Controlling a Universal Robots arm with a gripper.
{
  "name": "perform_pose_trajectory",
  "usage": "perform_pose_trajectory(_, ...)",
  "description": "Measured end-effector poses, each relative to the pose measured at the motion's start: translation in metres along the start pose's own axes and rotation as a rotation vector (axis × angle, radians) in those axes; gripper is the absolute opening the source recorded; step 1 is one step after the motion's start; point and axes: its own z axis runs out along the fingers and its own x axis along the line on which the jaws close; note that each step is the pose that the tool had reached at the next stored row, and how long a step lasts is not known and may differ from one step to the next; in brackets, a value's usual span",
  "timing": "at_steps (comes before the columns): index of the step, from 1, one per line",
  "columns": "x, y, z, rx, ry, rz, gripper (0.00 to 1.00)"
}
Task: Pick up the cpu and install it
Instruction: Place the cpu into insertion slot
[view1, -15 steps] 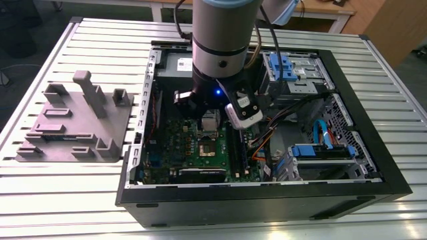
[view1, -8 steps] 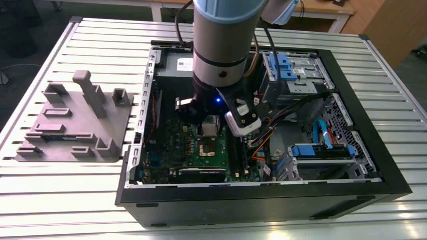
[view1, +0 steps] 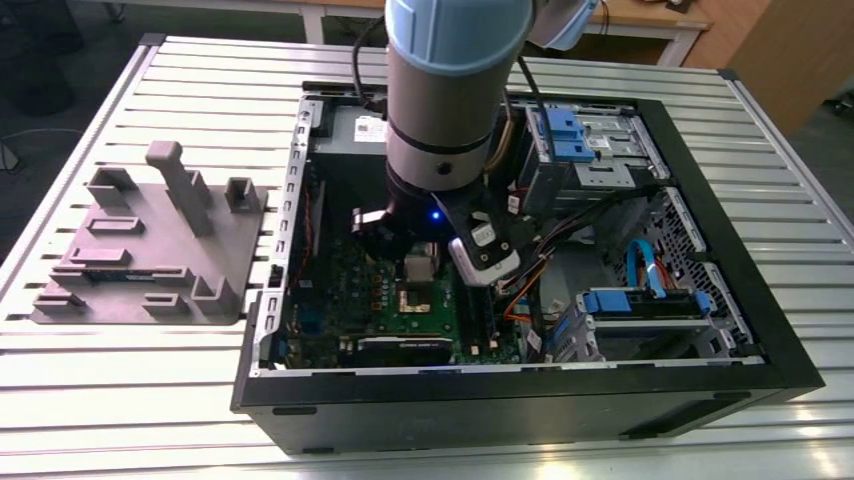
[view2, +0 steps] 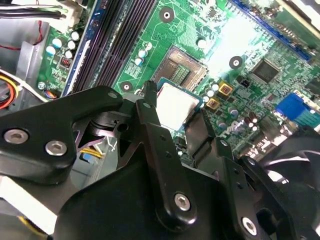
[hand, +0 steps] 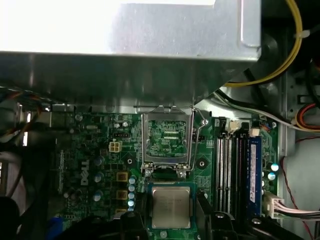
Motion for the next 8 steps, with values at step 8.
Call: perform_pose_trajectory(8,0.0002,-0.0086,0.0141,0.0002,0.0003,0.0,0.47)
